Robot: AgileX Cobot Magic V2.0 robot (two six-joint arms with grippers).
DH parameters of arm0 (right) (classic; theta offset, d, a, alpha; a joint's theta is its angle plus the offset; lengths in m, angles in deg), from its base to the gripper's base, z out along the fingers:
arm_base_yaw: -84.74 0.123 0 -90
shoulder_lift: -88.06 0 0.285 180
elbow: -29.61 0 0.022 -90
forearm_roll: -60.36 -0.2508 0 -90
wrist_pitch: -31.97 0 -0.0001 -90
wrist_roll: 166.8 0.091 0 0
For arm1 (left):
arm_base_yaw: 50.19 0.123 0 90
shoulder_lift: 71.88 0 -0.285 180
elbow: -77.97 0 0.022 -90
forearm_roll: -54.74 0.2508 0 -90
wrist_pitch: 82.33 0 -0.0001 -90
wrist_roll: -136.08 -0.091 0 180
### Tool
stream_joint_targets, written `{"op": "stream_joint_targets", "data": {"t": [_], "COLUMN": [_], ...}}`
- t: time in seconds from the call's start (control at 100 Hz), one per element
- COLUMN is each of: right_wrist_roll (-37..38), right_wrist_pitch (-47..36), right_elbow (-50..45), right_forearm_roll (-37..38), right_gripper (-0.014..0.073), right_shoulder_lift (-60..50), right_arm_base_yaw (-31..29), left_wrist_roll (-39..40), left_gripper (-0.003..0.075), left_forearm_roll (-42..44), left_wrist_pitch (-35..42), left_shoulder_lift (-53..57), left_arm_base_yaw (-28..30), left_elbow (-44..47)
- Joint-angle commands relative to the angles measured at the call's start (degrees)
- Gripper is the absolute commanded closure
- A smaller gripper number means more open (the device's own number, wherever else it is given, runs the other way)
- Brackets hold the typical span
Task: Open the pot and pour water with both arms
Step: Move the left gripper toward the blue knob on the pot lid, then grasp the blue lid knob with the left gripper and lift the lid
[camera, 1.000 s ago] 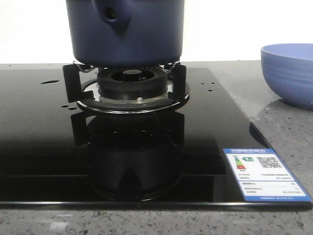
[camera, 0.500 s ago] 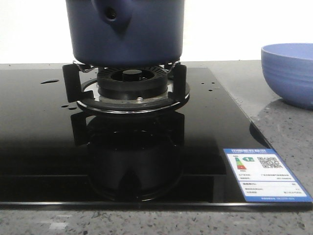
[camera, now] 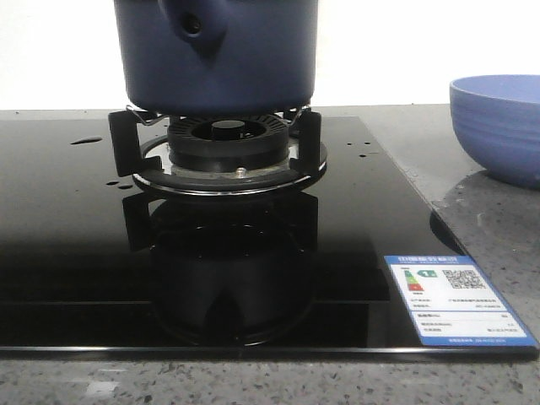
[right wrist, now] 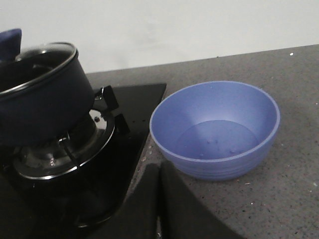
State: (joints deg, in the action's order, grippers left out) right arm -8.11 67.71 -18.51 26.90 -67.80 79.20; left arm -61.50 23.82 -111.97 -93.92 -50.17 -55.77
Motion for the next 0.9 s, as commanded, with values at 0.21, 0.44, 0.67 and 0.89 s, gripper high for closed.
{"op": "stream_joint_targets", "data": {"t": [0.21,0.44,0.67,0.89], "right_wrist_roll": [-2.97,-2.97,-2.97,-2.97], "right_wrist_pitch": [-0.46,-0.67,-0.67,-0.67], "right_elbow": [7.43,7.68,7.68,7.68], "right_forearm_roll": [-0.37,-0.5,-0.75,-0.75], "right_gripper": [0.0558,0.0041,0.0023,0.0023], "right_shoulder_lift": [8.67,9.15,9.15,9.15], "right_arm_base_yaw": [1.94,2.24,2.24,2.24], "left_wrist_roll": [-11.86,-12.27,-25.27,-31.4], "left_gripper": [0.0651,0.0269,0.0271,0.027], "left_forearm_roll": [-6.7,-10.37,-20.96,-23.33], "left_wrist_pitch": [1.08,4.13,10.58,17.28], "left_shoulder_lift": [-7.66,-13.75,-22.91,-34.72], "left_arm_base_yaw": [-9.62,-17.0,-23.85,-29.2], "left_elbow": [-7.3,-7.85,-8.26,-14.41]}}
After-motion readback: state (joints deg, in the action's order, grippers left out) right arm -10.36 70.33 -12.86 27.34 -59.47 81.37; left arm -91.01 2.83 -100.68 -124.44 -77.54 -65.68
